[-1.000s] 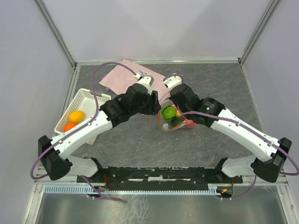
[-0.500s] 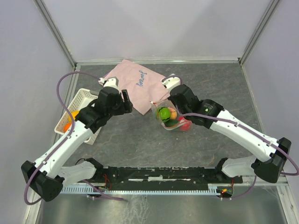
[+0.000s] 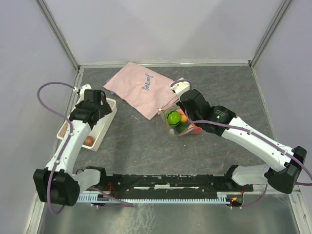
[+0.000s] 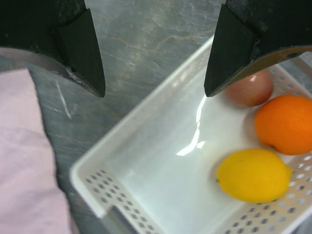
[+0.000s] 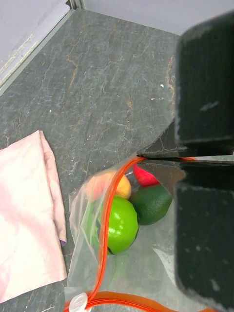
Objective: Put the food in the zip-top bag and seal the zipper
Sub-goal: Pick up the fake fruit from the bin.
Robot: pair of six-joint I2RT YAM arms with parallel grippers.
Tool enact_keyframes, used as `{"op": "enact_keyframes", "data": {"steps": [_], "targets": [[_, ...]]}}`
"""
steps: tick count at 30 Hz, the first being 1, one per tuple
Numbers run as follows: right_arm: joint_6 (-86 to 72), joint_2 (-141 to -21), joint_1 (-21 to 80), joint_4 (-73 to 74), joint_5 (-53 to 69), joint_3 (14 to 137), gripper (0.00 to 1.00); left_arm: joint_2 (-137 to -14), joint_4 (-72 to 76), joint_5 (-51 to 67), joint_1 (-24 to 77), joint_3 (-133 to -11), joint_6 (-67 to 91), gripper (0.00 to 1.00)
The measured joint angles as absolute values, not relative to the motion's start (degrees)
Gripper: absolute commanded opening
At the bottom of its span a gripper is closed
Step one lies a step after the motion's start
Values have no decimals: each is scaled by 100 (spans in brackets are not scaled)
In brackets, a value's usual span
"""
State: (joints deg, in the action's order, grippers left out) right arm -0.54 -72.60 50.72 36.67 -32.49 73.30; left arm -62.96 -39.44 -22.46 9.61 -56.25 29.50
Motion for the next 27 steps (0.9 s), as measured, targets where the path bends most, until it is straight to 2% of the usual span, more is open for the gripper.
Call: {"op": "enact_keyframes", "data": {"steps": [17, 27], "targets": [[-54, -7269, 5009, 3662, -3194, 7325, 2, -7625, -3376, -2633, -1529, -5496, 2899, 95], [-51, -7282, 4969, 3658, -3192, 7323, 1, -7651, -3242, -2456, -2021, -5059, 2912, 100]]}}
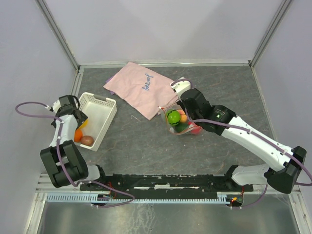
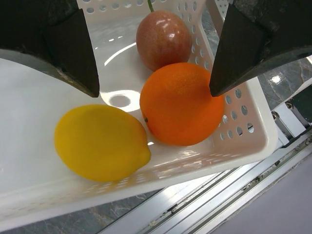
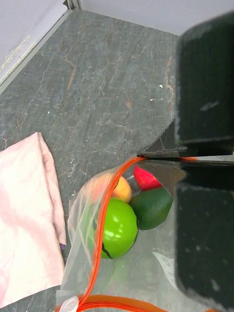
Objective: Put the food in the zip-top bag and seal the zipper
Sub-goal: Pick up the fake fruit from the bin.
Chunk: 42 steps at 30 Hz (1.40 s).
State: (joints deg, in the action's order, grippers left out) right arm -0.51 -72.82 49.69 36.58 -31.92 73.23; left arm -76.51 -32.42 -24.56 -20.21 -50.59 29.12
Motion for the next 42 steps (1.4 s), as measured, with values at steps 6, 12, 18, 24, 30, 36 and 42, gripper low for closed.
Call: {"op": "enact_keyframes", "data": {"steps": [6, 12, 18, 24, 30, 36, 42], "targets": [[-51, -7247, 4952, 3594, -3199, 7194, 1, -8016, -3135, -2189, -2408, -5057, 2956, 100], [-51, -7236, 4936, 3555, -3197, 7172, 1, -8250, -3087, -1555, -2401, -5054, 2956, 99], [-54, -7236, 4939, 3538, -3192, 7140, 2, -8385, -2974, -1223, -2399, -5054, 2952, 99], [-54, -7236, 4936, 3511, -3188, 7137, 1, -8648, -2919, -1162, -2399, -5120, 2947, 94], [-54, -7231, 4936, 3511, -3183, 7137, 1, -8945, -2895, -1079, -2399, -5192, 2921, 85], [-58, -7203, 4932, 3514, -3142, 7137, 1, -8877, -2875, -867, -2386, -5190, 2884, 73], [-78, -7203, 4932, 3527, -3061, 7140, 1, -8221, -2856, -648, -2268, -5188, 2858, 69]]}}
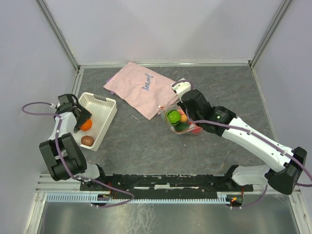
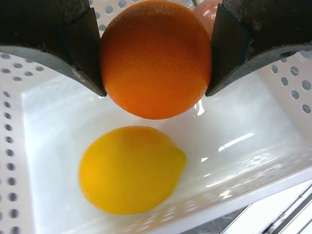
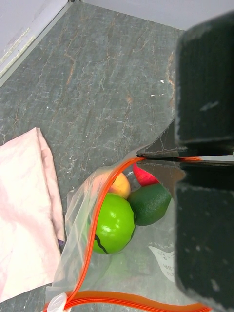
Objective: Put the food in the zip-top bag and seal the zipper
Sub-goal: Pick up the fake fruit from the bin.
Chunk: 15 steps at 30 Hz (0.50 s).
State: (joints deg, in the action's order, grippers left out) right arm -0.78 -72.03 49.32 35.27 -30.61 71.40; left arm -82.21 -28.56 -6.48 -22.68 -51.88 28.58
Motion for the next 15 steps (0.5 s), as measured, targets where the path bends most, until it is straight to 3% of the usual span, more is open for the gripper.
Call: {"op": "enact_keyframes", "data": {"steps": [15], "targets": [[-165, -7384, 4932, 3830, -2906, 7428, 2, -6626, -2799, 309, -1155, -5162, 2685, 67]]}}
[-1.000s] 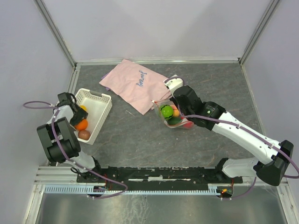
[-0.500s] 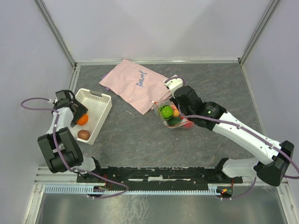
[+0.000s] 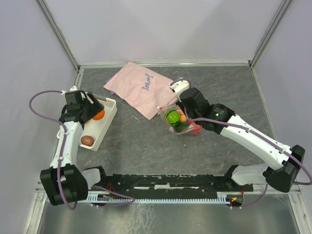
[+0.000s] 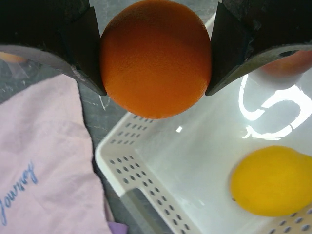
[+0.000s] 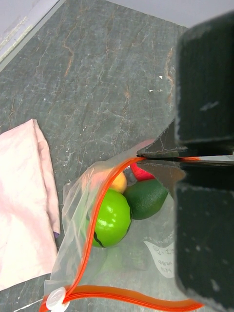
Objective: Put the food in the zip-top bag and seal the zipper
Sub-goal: Pick up the fake fruit from the bin.
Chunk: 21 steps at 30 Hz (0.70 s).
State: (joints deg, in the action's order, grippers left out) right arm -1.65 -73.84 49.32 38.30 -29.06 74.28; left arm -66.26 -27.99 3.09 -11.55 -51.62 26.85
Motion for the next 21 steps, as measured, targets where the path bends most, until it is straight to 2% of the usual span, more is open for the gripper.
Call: {"op": "enact_keyframes", "data": {"steps": [12, 21], "targets": [[-296, -7467, 4932, 3966, -2742, 7612, 2, -5271, -2300, 1369, 235, -4759, 2694, 64], [-318, -7500, 4932, 3999, -2685, 7651, 2, -4366, -1376, 1686, 1435, -4248, 3074, 60]]}}
